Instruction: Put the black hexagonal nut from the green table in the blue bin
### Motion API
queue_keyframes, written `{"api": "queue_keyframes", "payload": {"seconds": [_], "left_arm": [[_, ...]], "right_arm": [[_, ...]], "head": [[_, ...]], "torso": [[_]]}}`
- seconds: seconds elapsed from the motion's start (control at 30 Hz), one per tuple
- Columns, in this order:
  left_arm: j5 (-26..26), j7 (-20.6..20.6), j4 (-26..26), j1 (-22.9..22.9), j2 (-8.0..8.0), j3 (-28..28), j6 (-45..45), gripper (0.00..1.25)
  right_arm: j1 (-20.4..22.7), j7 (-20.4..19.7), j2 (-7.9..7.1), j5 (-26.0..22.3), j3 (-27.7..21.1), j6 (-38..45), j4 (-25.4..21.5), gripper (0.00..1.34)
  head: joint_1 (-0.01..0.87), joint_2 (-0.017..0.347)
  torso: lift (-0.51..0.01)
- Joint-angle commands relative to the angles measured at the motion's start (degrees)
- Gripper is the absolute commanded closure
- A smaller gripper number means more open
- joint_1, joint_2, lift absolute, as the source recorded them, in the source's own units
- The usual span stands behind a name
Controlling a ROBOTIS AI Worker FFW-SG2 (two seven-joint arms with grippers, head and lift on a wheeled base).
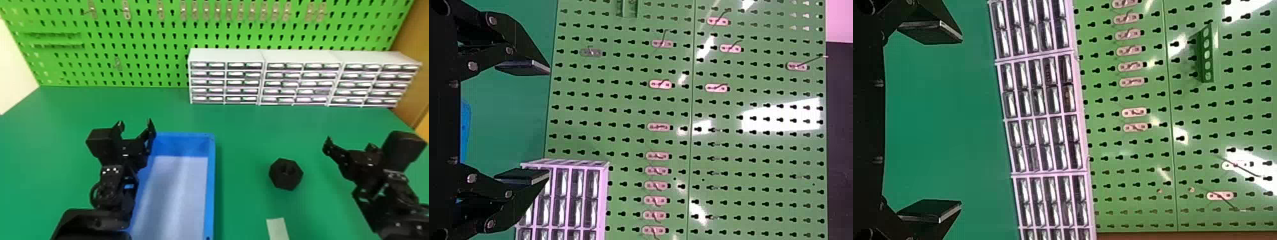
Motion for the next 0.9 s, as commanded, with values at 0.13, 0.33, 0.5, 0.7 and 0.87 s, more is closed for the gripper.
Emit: {"api": "queue_keyframes", "payload": {"seconds": [0.13, 0.33, 0.5, 0.7, 0.87], "left_arm": [[-0.2, 0.1, 0.0, 0.1, -0.15, 0.0, 0.0, 0.51], [-0.2, 0.1, 0.0, 0.1, -0.15, 0.1, 0.0, 0.51], [-0.2, 0.1, 0.0, 0.1, -0.15, 0.0, 0.0, 0.51], [-0.2, 0.1, 0.0, 0.1, -0.15, 0.1, 0.0, 0.51], [-0.2, 0.1, 0.0, 0.1, -0.15, 0.1, 0.0, 0.51]], "right_arm": [[0.1, 0.0, 0.09, 0.1, -0.6, 1.5, -0.7, 0.13], [0.2, 0.0, 0.09, 0.2, -0.7, 1.6, -1.0, 0.13], [0.2, 0.0, 0.09, 0.2, -0.8, 1.7, -1.1, 0.13], [0.3, 0.0, -0.08, 0.4, -1.0, 2.3, -1.7, 0.13], [0.3, 0.0, -0.61, 0.5, -0.7, 3.4, -2.3, 0.13]], "head": [[0.657, 0.057], [0.657, 0.057], [0.657, 0.057], [0.657, 0.057], [0.657, 0.057]], "torso": [[-0.095], [-0.095], [-0.095], [-0.095], [-0.095]]}}
